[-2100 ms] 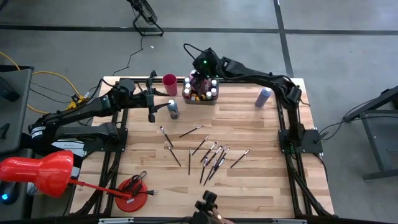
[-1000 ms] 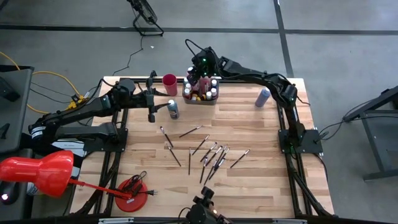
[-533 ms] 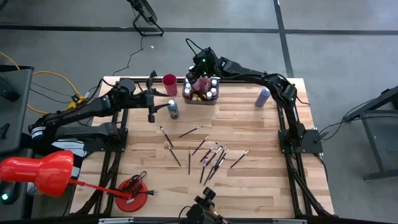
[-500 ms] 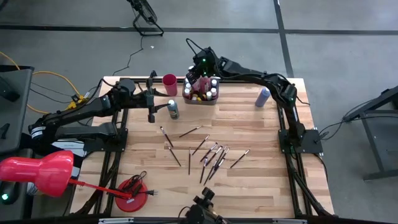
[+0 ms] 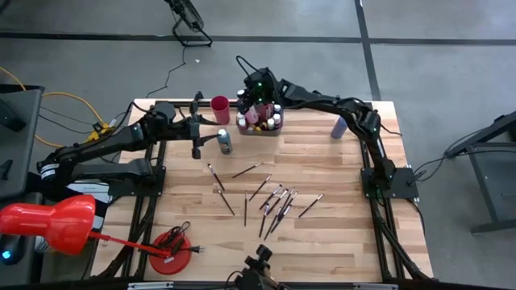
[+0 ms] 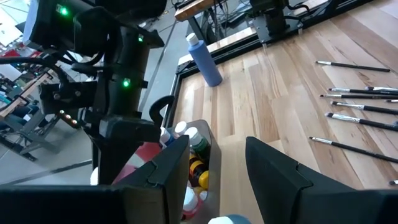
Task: Pick & Place Paint Supplies
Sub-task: Put the big pink paint bottle into the black bin
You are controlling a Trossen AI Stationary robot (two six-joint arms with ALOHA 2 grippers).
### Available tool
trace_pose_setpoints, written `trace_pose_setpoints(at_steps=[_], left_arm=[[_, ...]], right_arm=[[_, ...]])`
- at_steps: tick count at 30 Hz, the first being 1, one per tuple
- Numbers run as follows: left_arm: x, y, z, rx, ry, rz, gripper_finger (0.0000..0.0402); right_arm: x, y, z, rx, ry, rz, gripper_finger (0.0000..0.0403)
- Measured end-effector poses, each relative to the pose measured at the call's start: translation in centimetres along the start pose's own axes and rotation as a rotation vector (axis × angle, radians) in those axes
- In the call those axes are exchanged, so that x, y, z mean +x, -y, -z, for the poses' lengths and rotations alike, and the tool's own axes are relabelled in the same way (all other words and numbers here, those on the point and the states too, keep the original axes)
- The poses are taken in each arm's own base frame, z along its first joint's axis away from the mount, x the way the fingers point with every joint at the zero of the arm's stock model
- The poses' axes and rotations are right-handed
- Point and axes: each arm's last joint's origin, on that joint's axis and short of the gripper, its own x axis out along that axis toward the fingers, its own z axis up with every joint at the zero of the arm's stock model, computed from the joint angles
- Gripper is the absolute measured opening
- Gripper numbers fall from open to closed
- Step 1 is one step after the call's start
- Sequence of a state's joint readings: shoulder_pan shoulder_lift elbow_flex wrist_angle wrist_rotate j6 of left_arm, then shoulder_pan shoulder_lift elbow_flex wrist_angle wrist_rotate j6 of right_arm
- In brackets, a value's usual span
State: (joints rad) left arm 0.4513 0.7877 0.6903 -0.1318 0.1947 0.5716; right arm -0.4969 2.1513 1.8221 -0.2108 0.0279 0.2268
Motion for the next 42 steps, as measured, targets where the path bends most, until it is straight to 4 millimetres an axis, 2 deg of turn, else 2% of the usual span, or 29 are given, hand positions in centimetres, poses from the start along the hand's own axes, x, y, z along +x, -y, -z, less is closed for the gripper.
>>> trace_pose_setpoints(at_steps=[6, 20, 28, 33, 42], left_arm=[[0.00, 0.00, 0.00, 0.000, 0.000, 0.000, 0.0152], [0.00, 0.00, 0.01, 0.000, -0.001, 0.000, 0.0152], [-0.01, 0.03, 0.05, -0.001, -0.005, 0.002, 0.0152], [0.00, 0.03, 0.04, -0.001, -0.005, 0.002, 0.0152], [0.00, 0.03, 0.04, -0.001, -0.005, 0.002, 0.0152]], right_arm=[[-0.32, 0.28, 0.53, -0.012, -0.059, 0.121, 0.0127], [-0.04, 0.66, -0.41, 0.038, 0.104, 0.262, 0.0127], [0.08, 0.47, -0.34, 0.019, 0.073, 0.148, 0.0128], [0.12, 0.20, -0.19, -0.013, 0.070, 0.139, 0.0128], [0.15, 0.01, -0.01, -0.014, 0.039, 0.059, 0.0149]])
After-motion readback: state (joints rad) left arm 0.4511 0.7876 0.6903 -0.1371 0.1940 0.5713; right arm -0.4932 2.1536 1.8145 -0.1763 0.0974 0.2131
